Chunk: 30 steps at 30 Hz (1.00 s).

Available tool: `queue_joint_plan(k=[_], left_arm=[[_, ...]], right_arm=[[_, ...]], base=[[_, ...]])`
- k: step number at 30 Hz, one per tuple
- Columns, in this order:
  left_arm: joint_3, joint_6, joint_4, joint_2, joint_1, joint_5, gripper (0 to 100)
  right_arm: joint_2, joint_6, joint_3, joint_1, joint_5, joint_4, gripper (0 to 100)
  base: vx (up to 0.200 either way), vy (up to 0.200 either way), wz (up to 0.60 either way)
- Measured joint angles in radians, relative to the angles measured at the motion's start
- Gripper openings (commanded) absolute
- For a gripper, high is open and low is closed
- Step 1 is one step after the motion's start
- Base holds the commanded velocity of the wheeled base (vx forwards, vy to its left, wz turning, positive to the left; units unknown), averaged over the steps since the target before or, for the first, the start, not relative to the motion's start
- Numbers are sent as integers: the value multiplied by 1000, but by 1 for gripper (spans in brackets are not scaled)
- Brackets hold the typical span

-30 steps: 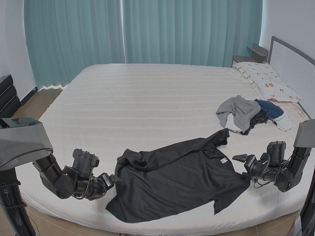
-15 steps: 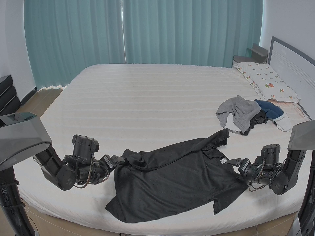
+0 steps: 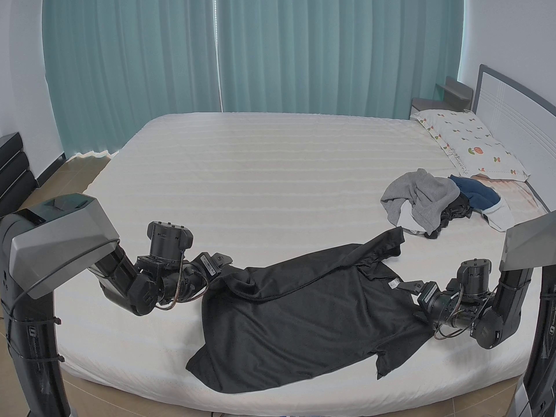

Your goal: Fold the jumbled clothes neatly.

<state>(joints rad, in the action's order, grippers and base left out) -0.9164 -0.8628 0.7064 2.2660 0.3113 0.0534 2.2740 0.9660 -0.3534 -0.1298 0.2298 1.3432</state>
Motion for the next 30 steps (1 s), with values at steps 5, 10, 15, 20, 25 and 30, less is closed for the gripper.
queue_joint_plan(k=[5, 10, 15, 20, 25, 30], left_arm=[[-53, 14, -22, 46, 1, 0, 0], [-144, 27, -111, 81, -10, -15, 0], [-279, 28, -197, 104, -40, -38, 0], [-421, 6, -270, 121, -91, -47, 0], [-489, -27, -344, 131, -132, -39, 0], [-492, -50, -366, 136, -153, -36, 0]], right_arm=[[4, 1, 0, 0, 1, 0, 100], [5, 1, 1, 0, 1, 0, 100], [6, 2, 1, 0, 1, 0, 100], [7, 2, 2, 0, 1, 0, 100], [7, 2, 2, 0, 1, 0, 100], [8, 2, 2, 0, 1, 0, 100]], base=[[0, 0, 0], [0, 0, 0], [0, 0, 0], [0, 0, 0], [0, 0, 0], [0, 0, 0]])
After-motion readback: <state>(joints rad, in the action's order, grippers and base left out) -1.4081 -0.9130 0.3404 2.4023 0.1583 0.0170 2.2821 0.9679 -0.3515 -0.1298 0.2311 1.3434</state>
